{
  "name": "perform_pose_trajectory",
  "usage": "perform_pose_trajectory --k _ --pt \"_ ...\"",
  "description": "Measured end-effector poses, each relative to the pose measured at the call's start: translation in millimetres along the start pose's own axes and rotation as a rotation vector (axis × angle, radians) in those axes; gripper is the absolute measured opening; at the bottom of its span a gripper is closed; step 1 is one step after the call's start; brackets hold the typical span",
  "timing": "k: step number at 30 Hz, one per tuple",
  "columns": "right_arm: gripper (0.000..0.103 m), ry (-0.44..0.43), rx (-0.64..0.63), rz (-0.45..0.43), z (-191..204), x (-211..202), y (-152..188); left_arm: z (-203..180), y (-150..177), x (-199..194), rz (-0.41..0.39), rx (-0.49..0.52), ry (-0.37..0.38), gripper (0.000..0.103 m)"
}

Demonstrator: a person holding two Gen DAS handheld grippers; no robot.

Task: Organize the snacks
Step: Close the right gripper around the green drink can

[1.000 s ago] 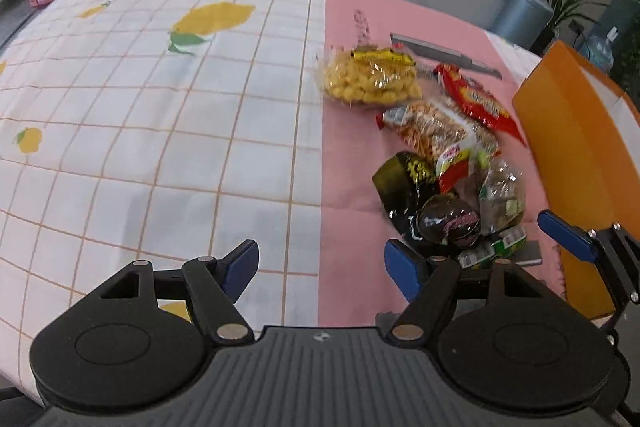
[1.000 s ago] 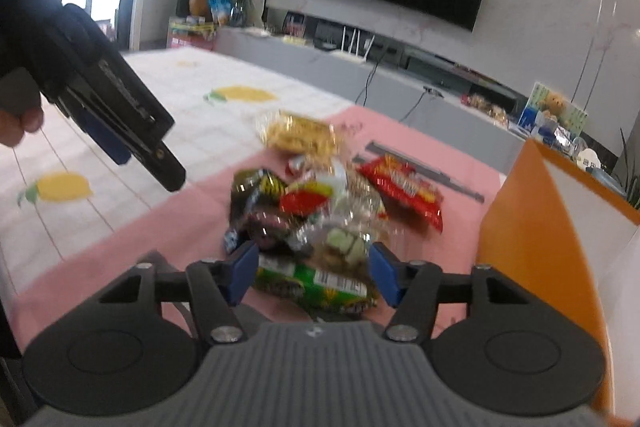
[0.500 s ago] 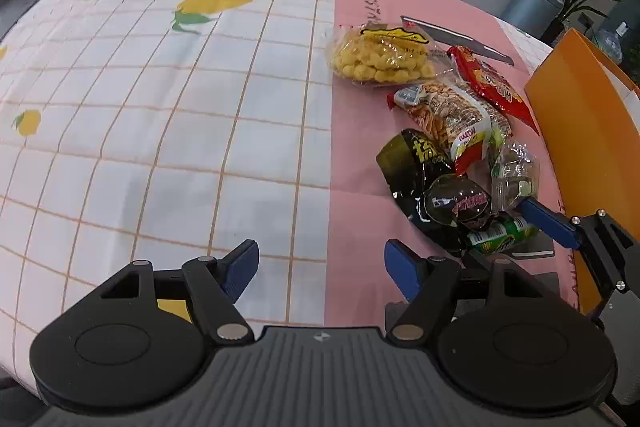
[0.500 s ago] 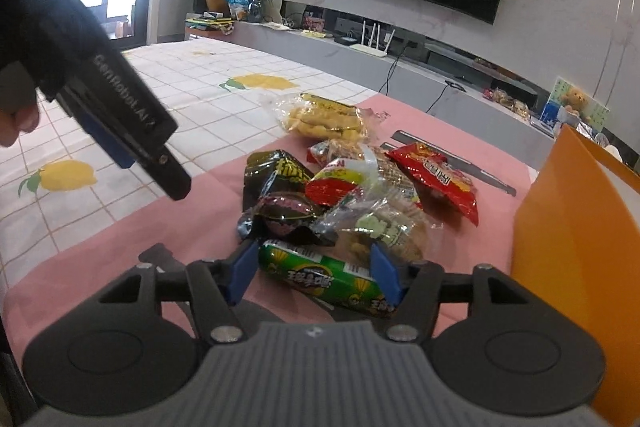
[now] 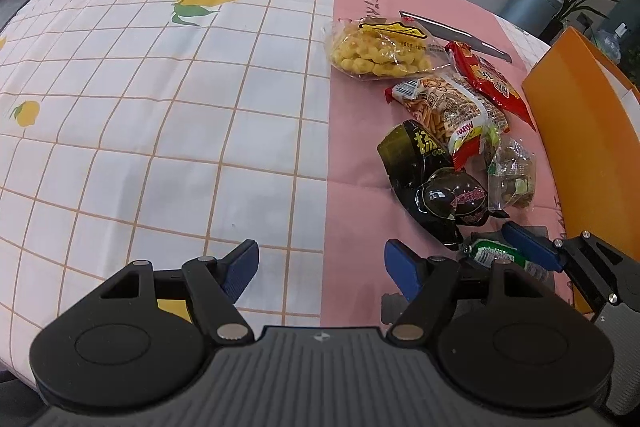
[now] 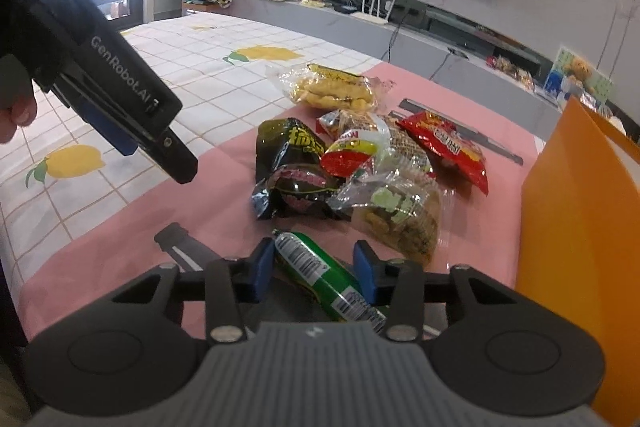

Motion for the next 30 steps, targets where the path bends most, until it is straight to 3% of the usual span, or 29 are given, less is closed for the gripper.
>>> perform_pose_trajectory --k 3,8,11,16,23,28,30 --pt "0.036 -0.011 0.107 0.023 -6.8 0.1 -3.1 -2.2 -0.3 1.2 0.002 0.007 0.001 0.084" --pt "0.022 -0.053 0.449 0.057 -33.8 1.7 -6.8 -12.0 0.4 2.6 0.005 0.048 -0.001 0.084" --pt "0.021 -0.071 0.542 0.066 -41.7 0.3 -5.8 -15.4 1.1 5.1 0.014 0.051 0.019 0.084" --pt "0.024 -0.007 0.429 0.03 -34.3 -12.0 -5.6 -15.5 2.1 7.3 0.019 0.055 0.008 0.084" --pt "0.04 0.063 0.216 -0.066 -18.5 -32.1 6.4 -13.7 0.3 8.7 0.009 0.043 0.014 0.084" --pt "0.042 0.078 0.175 -0.063 -14.1 -20.1 25.3 -14.5 1.0 8.1 0.002 0.027 0.032 0.084" --pt "0.048 0.082 0.184 -0.092 -16.6 -19.0 27.0 -14.7 1.4 8.0 0.001 0.027 0.033 0.084"
Point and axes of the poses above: each gripper's, at about its wrist camera, not at the fingertips, and x roughly the way its jaws point, z to its left, y to its underside, the point moved 5 cm from there along x, roughly the way its jaws point, and after that the axes turned 14 degrees about x, right-handed, at the moved point
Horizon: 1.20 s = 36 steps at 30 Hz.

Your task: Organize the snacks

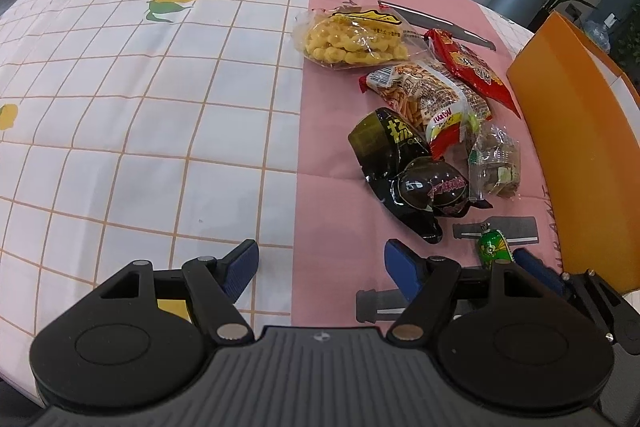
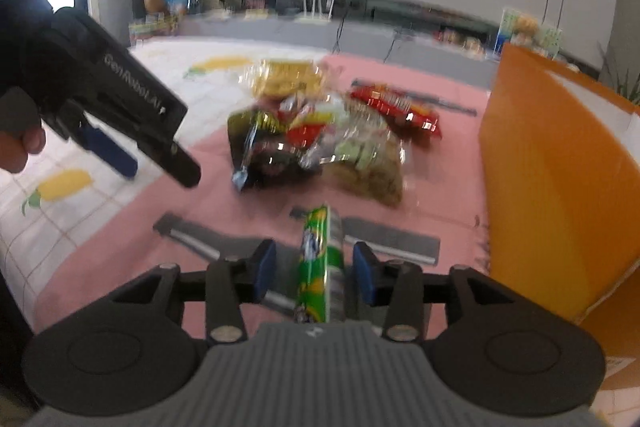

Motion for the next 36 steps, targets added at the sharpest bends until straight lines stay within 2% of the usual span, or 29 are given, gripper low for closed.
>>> perform_pose_trajectory --k 4,8,9,10,11,17,20,24,28,32,35,36 --pt "0.049 -0.006 0.036 -0.061 -3.8 0.1 7.4 2.2 1.1 -0.8 -0.002 -0.011 0.003 0.084" --pt "0.046 0.006 0.043 -0.08 0.5 -2.7 10.7 6.6 0.8 -2.4 -0.003 -0.036 0.009 0.084" --pt "0.043 0.003 0.034 -0.087 1.5 -3.7 12.0 7.2 0.7 -2.9 -0.005 -0.04 0.01 0.084" --pt "0.03 0.003 0.019 -0.091 4.2 -3.8 12.8 7.5 0.8 -3.4 -0.005 -0.042 0.011 0.084" --pt "0.021 0.01 0.0 -0.095 7.1 -4.8 14.1 7.5 0.9 -3.9 -0.006 -0.043 0.012 0.084" --pt "0.02 0.035 -0.05 -0.111 13.9 -6.4 15.1 5.1 0.8 -5.3 -0.018 -0.037 0.014 0.084" --pt "0.02 0.064 -0.141 -0.125 24.4 -8.4 17.3 2.0 -1.5 -8.4 -0.041 -0.025 0.021 0.084" --pt "0.02 0.061 -0.184 -0.135 34.3 -12.7 14.2 -3.9 -6.0 -8.6 -0.074 -0.03 0.058 0.084" --pt "0.02 0.069 -0.175 -0.149 36.4 -17.4 6.8 -7.9 -14.6 -1.6 -0.107 -0.077 0.149 0.084" --pt "0.02 0.09 -0.124 -0.142 29.1 -18.0 2.0 -9.1 -28.9 3.5 -0.17 -0.123 0.154 0.084" --pt "0.02 0.085 -0.122 -0.151 28.1 -21.3 1.2 -13.4 -34.9 13.6 -0.149 -0.121 0.133 0.084" --pt "0.02 0.076 -0.115 -0.147 27.8 -21.4 2.2 -17.6 -35.0 15.5 -0.148 -0.111 0.159 0.085"
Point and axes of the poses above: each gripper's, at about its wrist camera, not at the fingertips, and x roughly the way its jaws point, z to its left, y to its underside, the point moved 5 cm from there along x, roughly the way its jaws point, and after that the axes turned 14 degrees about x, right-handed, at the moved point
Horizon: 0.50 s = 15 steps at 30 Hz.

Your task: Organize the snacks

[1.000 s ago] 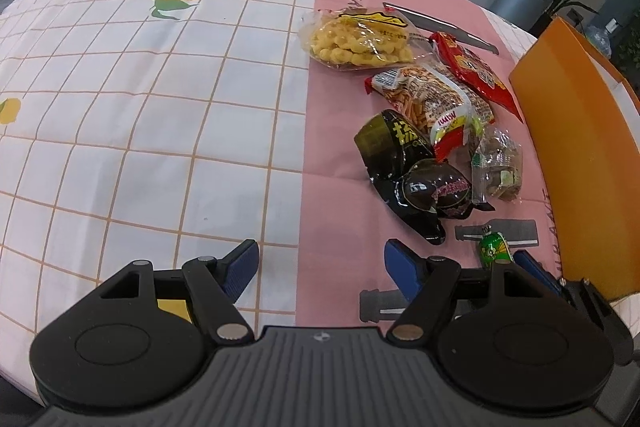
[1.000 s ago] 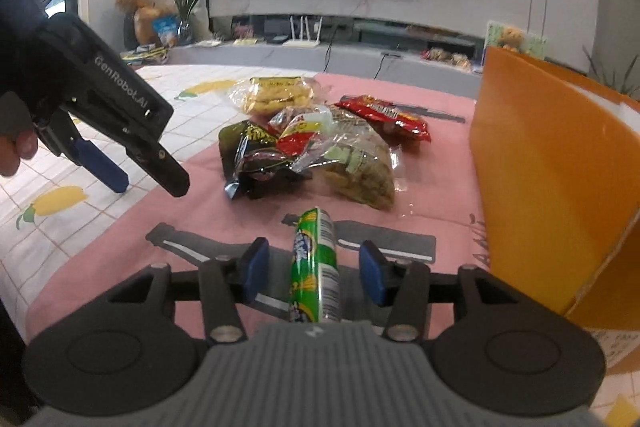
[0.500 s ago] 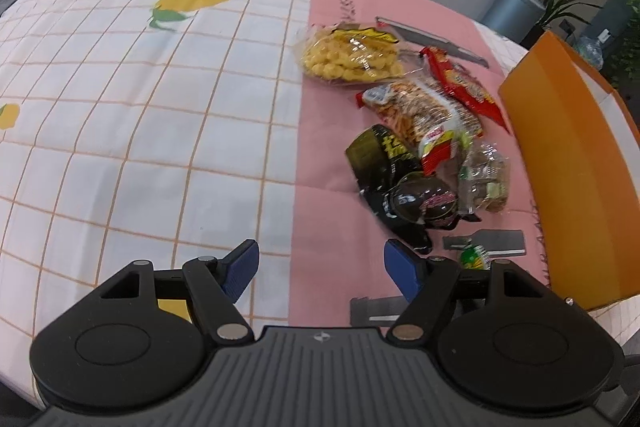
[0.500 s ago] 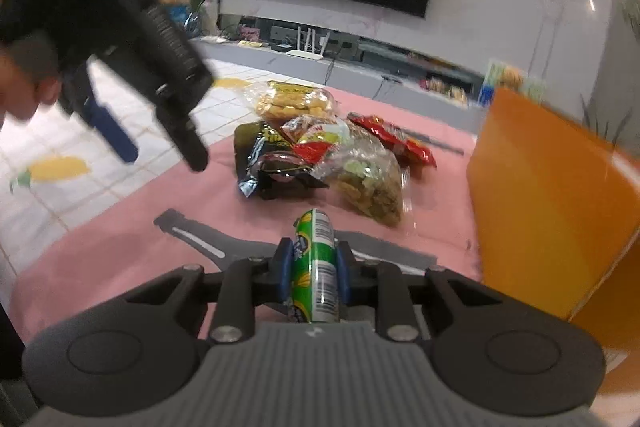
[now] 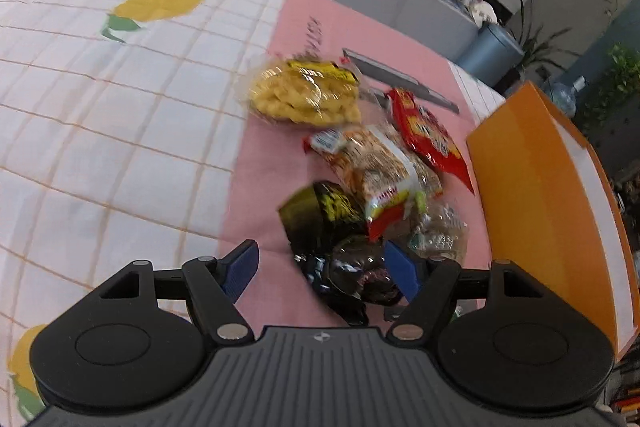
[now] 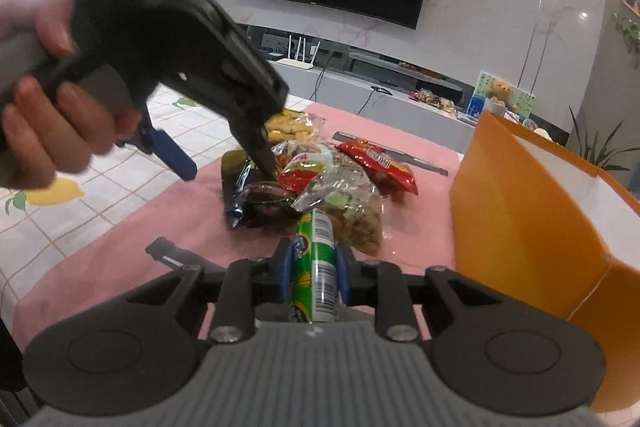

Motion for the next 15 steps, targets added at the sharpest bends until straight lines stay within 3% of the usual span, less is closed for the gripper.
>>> perform_pose_trajectory --k 3,5,9,11,15 --pt "0.021 -0.037 0.097 0.049 -8.0 4.1 1.8 -17.7 -1.2 2.7 -0.003 0.095 0.089 0.087" --pt "0.02 -0.036 0.128 0.06 -12.7 5.6 2.0 -30.6 -1.7 0.1 -0.04 0.203 0.06 0.089" --pt "0.02 -0.028 0.146 0.058 -15.7 4.9 0.2 -48.5 4.0 0.9 -0.076 0.441 -0.07 0.089" --pt "0.02 -0.032 0.156 0.063 -16.7 5.5 0.5 -51.7 8.5 4.2 -0.074 0.496 -0.095 0.09" --pt "0.02 -0.026 0.148 0.069 -19.1 7.9 0.2 -52.6 11.1 6.3 -0.061 0.526 -0.071 0.09"
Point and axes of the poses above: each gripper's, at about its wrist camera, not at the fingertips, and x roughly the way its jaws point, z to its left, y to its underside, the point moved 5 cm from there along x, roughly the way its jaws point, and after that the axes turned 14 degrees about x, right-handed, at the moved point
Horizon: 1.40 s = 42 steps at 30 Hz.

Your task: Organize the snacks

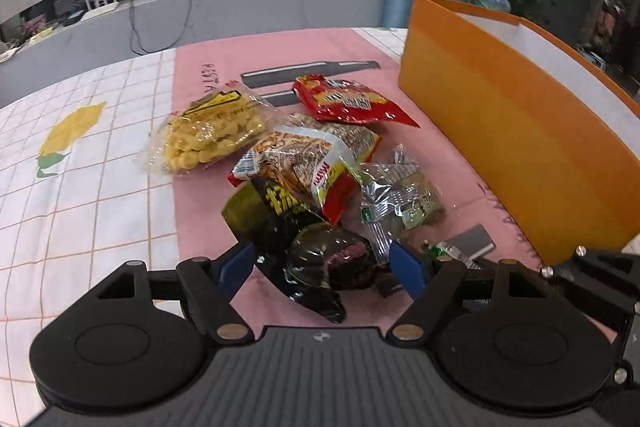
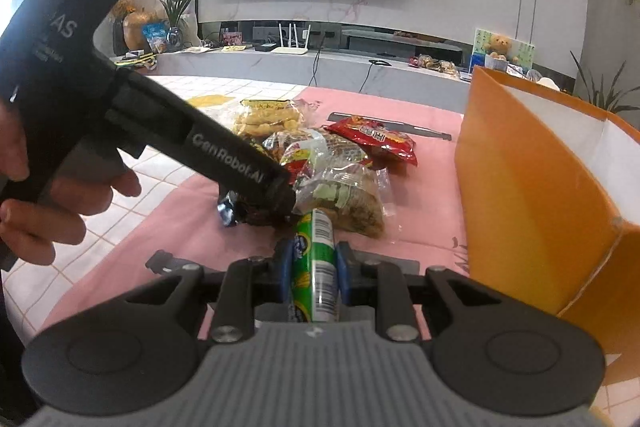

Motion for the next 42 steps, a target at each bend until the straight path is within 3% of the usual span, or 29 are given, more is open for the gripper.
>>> perform_pose_trajectory --k 14,18,22,27,35,42 --pt "0.021 0.009 0.004 0.018 -7.2 6.5 -1.4 -14.5 5.1 14.2 0.045 0.162 -0.001 0.091" --pt "0.021 0.017 0.018 0.019 -10.7 8.1 -2.8 -10.1 4.7 21.8 0.061 0.105 -0.013 0.094" --pt "0.021 0.02 0.018 0.024 -10.6 9.2 -2.0 -7.4 4.5 28.4 0.018 0.013 -0.073 0.096" --pt "0.021 0.03 0.015 0.017 -11.4 10.1 -3.9 -7.9 7.1 24.0 -0.02 -0.017 -0.104 0.07" --pt "0.021 0.024 0.038 0.004 -14.6 10.2 -8.7 -18.4 14.3 6.4 0.044 0.065 -0.133 0.063" --pt "0.02 0.005 0.0 -0.019 -6.0 6.1 -9.6 -5.0 18.7 -5.0 0.053 -0.001 -0.149 0.063"
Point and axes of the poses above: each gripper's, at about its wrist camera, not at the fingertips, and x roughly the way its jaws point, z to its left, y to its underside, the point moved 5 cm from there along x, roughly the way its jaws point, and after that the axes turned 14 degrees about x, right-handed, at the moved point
